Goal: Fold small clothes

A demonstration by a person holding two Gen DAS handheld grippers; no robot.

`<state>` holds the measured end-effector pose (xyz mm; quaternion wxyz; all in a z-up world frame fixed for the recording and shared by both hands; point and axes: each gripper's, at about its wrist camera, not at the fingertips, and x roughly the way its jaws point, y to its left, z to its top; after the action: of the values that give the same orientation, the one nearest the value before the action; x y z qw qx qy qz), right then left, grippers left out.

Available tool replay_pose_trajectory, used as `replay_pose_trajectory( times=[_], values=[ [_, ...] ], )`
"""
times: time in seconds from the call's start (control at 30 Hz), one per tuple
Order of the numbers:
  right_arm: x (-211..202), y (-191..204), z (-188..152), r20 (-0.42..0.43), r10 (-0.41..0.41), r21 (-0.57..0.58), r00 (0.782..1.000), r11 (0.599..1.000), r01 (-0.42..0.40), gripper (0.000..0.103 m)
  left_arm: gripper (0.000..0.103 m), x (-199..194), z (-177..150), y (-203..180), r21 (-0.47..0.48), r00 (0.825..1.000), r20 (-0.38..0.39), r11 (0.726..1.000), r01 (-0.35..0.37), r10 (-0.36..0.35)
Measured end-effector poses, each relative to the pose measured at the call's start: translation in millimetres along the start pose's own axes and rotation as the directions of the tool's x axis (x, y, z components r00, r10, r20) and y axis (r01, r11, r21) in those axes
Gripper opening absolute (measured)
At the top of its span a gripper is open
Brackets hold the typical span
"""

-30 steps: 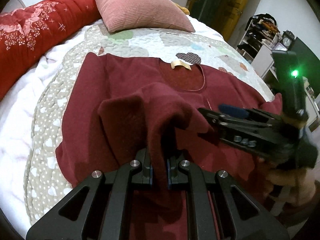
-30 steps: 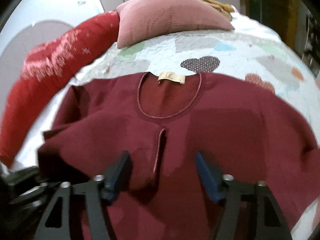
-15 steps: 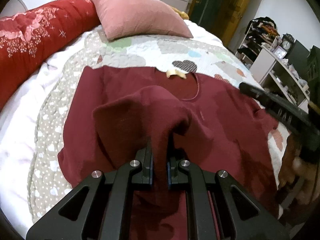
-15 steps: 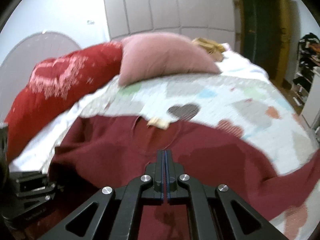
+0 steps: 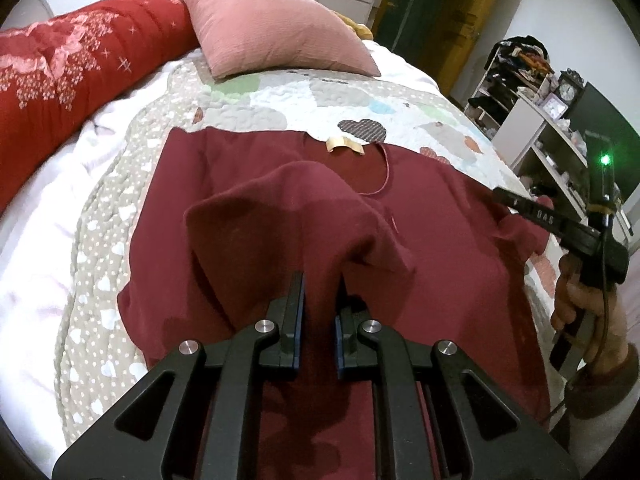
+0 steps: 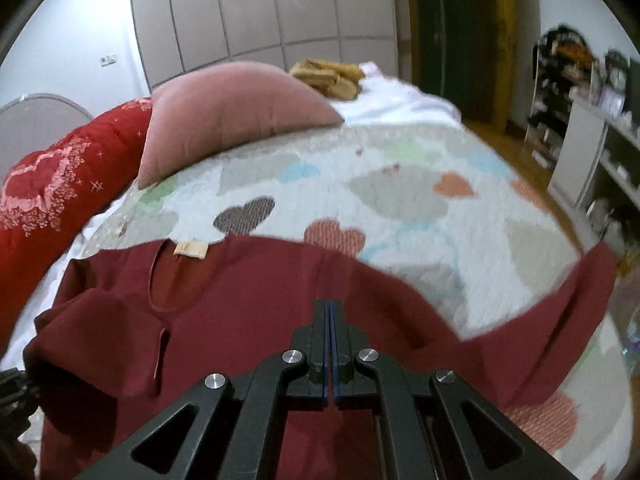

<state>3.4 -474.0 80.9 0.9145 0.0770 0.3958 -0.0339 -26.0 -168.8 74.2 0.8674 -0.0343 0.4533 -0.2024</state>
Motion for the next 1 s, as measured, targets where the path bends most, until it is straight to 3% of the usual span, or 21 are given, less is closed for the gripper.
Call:
replay_pose_trajectory(
  times=[0.17, 0.33, 0.4, 0.47, 0.5, 0.53, 0.57, 0.77, 0.93, 1.0],
  values=[
    [3, 8, -6, -0.065, 0.136, 0.062, 0.989, 0.989, -0.132, 0.001, 0.009, -2, -5, 5, -0.017, 1.000, -0.011, 1.000, 0.007, -0.008],
    [8, 36, -12, -0.104, 0.160, -0.003, 0.982, 0.987, -0.162, 0.002, 0.009, -11, -12, 15, -0.032, 0.999, -0.035, 0.999, 0.030, -0.031],
    [12, 41, -13, -0.120, 0.170, 0.009, 0.978, 0.985, -0.170, 0.004, 0.018, -17, -15, 19, -0.033, 0.999, -0.041, 0.999, 0.022, -0.023],
    [13, 43, -14, -0.122, 0.169, 0.019, 0.978, 0.986, -0.168, 0.020, 0.045, -25, -18, 23, -0.034, 0.999, -0.031, 0.999, 0.016, -0.017],
    [13, 43, -13, -0.121, 0.170, 0.025, 0.978, 0.985, -0.168, 0.027, 0.048, -30, -19, 26, -0.032, 1.000, -0.011, 0.999, 0.012, -0.012],
    [12, 44, -14, -0.117, 0.179, 0.034, 0.977, 0.984, -0.176, 0.041, 0.049, -36, -20, 29, -0.031, 1.000, 0.012, 1.000, 0.001, 0.000],
    [12, 45, -13, -0.110, 0.193, 0.044, 0.975, 0.981, -0.190, 0.045, 0.050, -40, -20, 31, -0.029, 1.000, 0.023, 1.000, -0.007, 0.008],
    [21, 84, -16, -0.166, 0.299, 0.008, 0.940, 0.953, -0.302, 0.045, 0.050, -53, -20, 45, -0.041, 0.998, 0.047, 0.999, -0.032, 0.034],
    [48, 117, -23, -0.201, 0.265, -0.056, 0.943, 0.958, -0.281, 0.045, 0.050, -50, -17, 56, -0.068, 0.998, 0.041, 0.996, -0.054, 0.057],
    [58, 125, -27, -0.197, 0.224, -0.087, 0.954, 0.966, -0.245, 0.045, 0.050, -48, -15, 59, -0.070, 0.997, 0.042, 0.995, -0.066, 0.069]
  ],
)
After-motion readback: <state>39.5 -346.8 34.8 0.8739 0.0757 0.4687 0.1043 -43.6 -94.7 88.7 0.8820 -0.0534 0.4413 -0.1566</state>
